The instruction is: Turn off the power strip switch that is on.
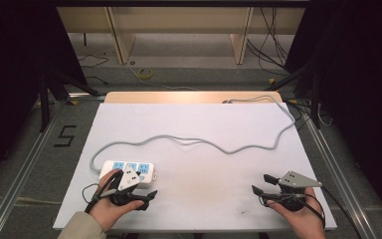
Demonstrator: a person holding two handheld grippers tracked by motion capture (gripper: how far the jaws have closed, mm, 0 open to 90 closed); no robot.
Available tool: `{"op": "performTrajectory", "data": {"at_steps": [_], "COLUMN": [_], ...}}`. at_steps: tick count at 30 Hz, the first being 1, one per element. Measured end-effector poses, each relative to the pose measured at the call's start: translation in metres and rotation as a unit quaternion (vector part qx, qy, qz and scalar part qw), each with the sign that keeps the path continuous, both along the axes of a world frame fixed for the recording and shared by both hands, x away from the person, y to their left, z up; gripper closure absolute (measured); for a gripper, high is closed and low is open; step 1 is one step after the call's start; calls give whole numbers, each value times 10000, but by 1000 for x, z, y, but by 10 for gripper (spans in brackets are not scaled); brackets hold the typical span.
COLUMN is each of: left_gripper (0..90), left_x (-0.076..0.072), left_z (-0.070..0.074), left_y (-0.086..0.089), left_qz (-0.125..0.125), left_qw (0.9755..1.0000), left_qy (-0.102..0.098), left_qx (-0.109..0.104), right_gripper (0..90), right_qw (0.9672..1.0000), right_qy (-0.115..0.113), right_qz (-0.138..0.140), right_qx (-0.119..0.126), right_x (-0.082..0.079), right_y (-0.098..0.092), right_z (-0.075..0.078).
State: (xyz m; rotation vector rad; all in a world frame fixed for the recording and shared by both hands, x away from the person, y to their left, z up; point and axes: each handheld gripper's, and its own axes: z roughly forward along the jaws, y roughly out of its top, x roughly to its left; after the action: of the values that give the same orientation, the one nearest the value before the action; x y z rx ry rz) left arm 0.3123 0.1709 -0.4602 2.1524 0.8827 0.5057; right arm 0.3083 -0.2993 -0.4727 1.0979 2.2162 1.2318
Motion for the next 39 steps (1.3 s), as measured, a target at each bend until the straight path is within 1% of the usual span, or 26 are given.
{"op": "performTrajectory", "data": {"at_steps": [10,13,14,16,19,20,23,25,26,27,31,32,33,39], "left_gripper": [215,236,246,264,287,318,353,380,400,420,499,499,560,726], "left_x": [0,1,1,1,2,2,4,5,5,7,9,10,10,13], "left_z": [4,5,6,8,11,12,15,19,19,21,22,22,22,24], "left_y": [1,1,1,1,1,1,0,0,0,0,-1,0,-1,0], "left_qz": [30,69,105,132,139,157,177,266,266,331,373,376,386,406], "left_qw": [10000,9999,9999,9998,9998,9998,9998,9996,9996,9994,9992,9992,9992,9991], "left_qy": [-62,-75,-85,-113,-119,-103,-100,-114,-114,-128,-111,-104,-91,-63], "left_qx": [-11,7,-18,21,7,-5,27,26,26,13,49,70,53,70], "right_gripper": [386,386,386,386,386,386,386,386,386,386,387,387,387,387], "right_qw": [10000,10000,10000,10000,10000,10000,10000,10000,10000,10000,10000,10000,10000,10000], "right_qy": [-7,10,10,6,9,11,9,10,12,12,13,13,13,9], "right_qz": [17,6,4,-1,-6,-15,-26,-26,-24,-24,-22,-22,-21,-32], "right_qx": [0,-3,-4,0,-3,-4,-8,-11,-11,-13,-16,-16,-19,-23], "right_x": [1,0,0,0,0,0,0,0,0,0,1,1,1,1], "right_y": [1,0,0,0,0,0,0,0,0,0,0,0,0,0], "right_z": [0,0,0,0,0,0,0,0,0,0,0,0,0,0]}}
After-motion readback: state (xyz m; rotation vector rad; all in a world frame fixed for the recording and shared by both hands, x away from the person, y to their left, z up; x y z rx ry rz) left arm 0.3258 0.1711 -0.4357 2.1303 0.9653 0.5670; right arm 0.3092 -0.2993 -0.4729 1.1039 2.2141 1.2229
